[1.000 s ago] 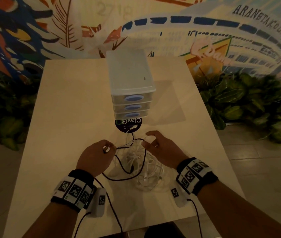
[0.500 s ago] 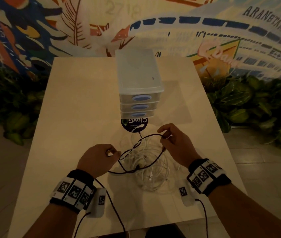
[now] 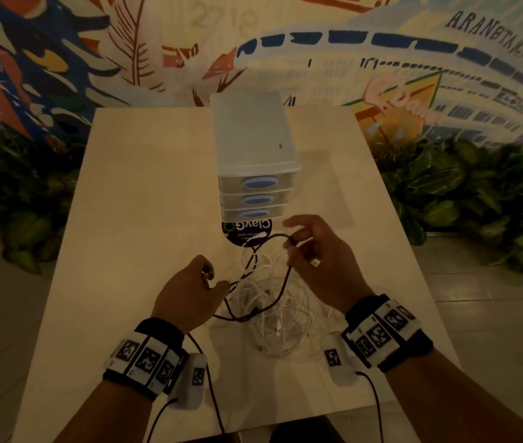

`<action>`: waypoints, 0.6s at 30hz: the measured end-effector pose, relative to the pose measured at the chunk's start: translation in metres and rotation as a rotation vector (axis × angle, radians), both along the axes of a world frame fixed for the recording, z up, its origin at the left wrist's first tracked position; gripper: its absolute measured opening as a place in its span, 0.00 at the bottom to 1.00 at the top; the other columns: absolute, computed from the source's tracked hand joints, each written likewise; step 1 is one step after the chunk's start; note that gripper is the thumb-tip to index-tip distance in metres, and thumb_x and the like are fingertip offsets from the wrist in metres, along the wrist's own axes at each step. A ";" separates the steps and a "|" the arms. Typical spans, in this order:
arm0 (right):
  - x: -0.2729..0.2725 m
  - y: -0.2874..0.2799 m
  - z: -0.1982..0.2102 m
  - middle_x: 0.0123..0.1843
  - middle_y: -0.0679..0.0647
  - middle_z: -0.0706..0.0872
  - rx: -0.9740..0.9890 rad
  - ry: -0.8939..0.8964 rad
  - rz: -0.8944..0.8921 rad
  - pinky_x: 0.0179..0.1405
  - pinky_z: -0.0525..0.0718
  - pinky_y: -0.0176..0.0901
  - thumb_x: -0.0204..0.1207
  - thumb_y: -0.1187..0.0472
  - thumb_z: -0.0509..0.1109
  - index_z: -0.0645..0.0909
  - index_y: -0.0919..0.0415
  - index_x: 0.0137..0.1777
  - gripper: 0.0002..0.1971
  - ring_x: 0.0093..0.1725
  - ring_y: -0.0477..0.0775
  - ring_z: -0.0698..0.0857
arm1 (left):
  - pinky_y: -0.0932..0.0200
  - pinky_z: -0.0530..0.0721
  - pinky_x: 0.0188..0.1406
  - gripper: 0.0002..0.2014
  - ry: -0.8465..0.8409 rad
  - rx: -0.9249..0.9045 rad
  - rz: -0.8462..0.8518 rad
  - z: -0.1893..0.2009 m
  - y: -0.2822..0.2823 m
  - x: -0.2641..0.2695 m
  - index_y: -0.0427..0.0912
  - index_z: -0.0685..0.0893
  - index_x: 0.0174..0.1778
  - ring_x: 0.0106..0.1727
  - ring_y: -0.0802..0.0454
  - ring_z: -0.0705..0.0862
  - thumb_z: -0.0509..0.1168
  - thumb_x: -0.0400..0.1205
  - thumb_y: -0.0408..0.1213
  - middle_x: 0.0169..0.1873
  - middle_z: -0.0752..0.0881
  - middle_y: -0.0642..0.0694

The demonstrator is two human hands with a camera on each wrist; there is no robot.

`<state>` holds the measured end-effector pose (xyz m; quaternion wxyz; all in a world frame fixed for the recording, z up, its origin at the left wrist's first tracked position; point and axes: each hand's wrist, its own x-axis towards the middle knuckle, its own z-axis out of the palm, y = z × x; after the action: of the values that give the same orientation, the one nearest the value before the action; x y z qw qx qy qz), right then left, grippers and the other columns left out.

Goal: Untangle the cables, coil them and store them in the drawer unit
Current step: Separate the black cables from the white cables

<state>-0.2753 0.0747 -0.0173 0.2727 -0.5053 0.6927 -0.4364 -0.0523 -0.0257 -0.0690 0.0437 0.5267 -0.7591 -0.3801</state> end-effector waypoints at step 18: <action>0.018 -0.001 0.050 0.52 0.53 0.90 -0.226 -0.049 0.335 0.38 0.90 0.40 0.79 0.72 0.75 0.82 0.62 0.55 0.09 0.40 0.49 0.94 | 0.68 0.70 0.27 0.28 0.411 -0.047 -0.021 0.035 0.000 -0.009 0.66 0.68 0.75 0.23 0.57 0.69 0.72 0.81 0.51 0.24 0.71 0.52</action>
<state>-0.2572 0.0734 0.0330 0.2999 -0.6302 0.5388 -0.4719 -0.0613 -0.0255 -0.0342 0.2060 0.4290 -0.7483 -0.4621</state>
